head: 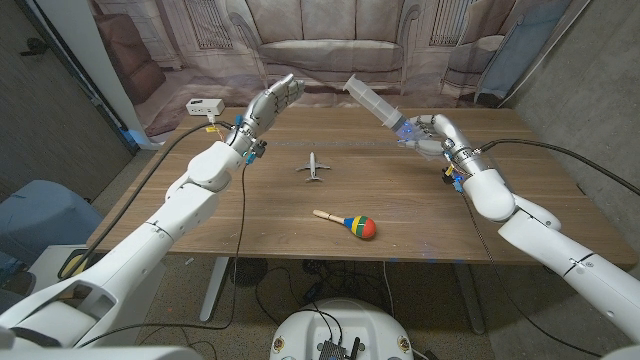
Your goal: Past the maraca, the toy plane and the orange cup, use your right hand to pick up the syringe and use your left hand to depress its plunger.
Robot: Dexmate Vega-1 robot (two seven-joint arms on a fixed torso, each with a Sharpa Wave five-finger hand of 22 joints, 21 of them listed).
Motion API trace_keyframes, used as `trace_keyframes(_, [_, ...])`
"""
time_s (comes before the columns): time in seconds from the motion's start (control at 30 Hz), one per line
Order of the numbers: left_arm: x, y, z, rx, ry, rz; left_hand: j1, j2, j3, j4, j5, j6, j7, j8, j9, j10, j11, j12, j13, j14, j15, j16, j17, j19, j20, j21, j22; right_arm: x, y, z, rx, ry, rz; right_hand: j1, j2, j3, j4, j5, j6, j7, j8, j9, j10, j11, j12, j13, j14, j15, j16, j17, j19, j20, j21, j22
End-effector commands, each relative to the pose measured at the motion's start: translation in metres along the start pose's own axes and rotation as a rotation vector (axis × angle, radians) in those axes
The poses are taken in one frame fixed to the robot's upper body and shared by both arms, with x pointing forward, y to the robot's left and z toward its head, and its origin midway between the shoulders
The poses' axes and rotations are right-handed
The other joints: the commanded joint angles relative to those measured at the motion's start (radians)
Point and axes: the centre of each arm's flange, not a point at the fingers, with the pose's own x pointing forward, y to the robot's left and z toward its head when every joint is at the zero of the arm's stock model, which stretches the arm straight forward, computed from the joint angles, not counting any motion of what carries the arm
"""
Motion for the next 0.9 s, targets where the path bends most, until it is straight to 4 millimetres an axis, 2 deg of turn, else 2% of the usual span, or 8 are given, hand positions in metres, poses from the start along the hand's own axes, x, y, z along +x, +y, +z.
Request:
trace_keyframes(0.03, [0.011, -0.004, 0.005, 0.013, -0.023, -0.037, 0.005, 0.006, -0.001, -0.001, 0.0, -0.001, -0.002, 0.0, 0.004, -0.004, -0.004, -0.002, 0.003, -0.002, -0.003, -0.003, 0.004, 0.007, -0.002, 0.004, 0.004, 0.001, 0.002, 0.005, -0.006, -0.003, 0.007, -0.002, 0.172, 0.113, 0.08, 0.001, 0.1, -0.092, -0.002, 0.005, 0.01, -0.01, 0.003, 0.004, 0.065, -0.107, -0.002, 0.006, 0.002, -0.008, 0.007, 0.001])
trace_keyframes(0.47, [0.027, -0.014, 0.008, 0.029, -0.046, -0.092, 0.008, 0.007, -0.001, -0.002, 0.0, -0.004, -0.003, -0.001, 0.004, -0.007, -0.004, -0.003, 0.003, -0.006, -0.005, -0.005, 0.004, 0.004, -0.003, 0.002, 0.004, 0.0, 0.003, 0.008, -0.008, 0.001, 0.001, -0.004, 0.172, 0.116, 0.08, 0.002, 0.096, -0.094, -0.008, 0.006, 0.005, -0.013, -0.001, 0.007, 0.059, -0.107, -0.008, 0.01, -0.005, -0.011, 0.014, 0.001])
trace_keyframes(0.53, [0.028, -0.015, 0.007, 0.033, -0.048, -0.092, 0.008, 0.007, -0.001, -0.002, 0.0, -0.001, -0.008, 0.0, 0.004, -0.006, -0.004, -0.003, 0.003, -0.006, -0.004, -0.005, 0.004, 0.004, -0.003, 0.002, 0.004, 0.0, 0.003, 0.008, -0.008, 0.0, 0.002, -0.004, 0.173, 0.117, 0.079, 0.002, 0.096, -0.093, -0.009, 0.006, 0.008, -0.01, -0.001, 0.007, 0.061, -0.109, -0.008, 0.011, -0.005, -0.01, 0.016, 0.001])
trace_keyframes(0.73, [0.032, -0.019, 0.006, 0.075, -0.052, -0.084, 0.013, 0.009, -0.001, -0.004, 0.0, 0.025, -0.05, 0.008, 0.003, -0.003, -0.017, -0.002, 0.003, -0.009, -0.015, -0.005, 0.004, 0.003, -0.001, 0.001, 0.004, 0.0, 0.004, 0.009, -0.009, 0.003, -0.001, -0.004, 0.172, 0.117, 0.079, 0.002, 0.098, -0.092, -0.01, 0.007, 0.007, -0.012, -0.003, 0.007, 0.06, -0.107, -0.01, 0.012, -0.008, -0.011, 0.02, 0.001])
trace_keyframes(0.9, [0.036, -0.021, 0.005, 0.108, -0.049, -0.082, 0.017, 0.011, 0.001, -0.006, 0.0, 0.019, -0.056, 0.004, 0.003, 0.001, -0.035, 0.0, 0.003, -0.008, -0.02, -0.005, 0.004, 0.003, -0.006, 0.001, 0.004, 0.0, 0.005, 0.01, -0.007, 0.001, -0.001, -0.003, 0.172, 0.118, 0.078, 0.003, 0.097, -0.088, -0.011, 0.007, 0.008, -0.009, -0.003, 0.007, 0.061, -0.108, -0.011, 0.013, -0.01, -0.01, 0.022, 0.0])
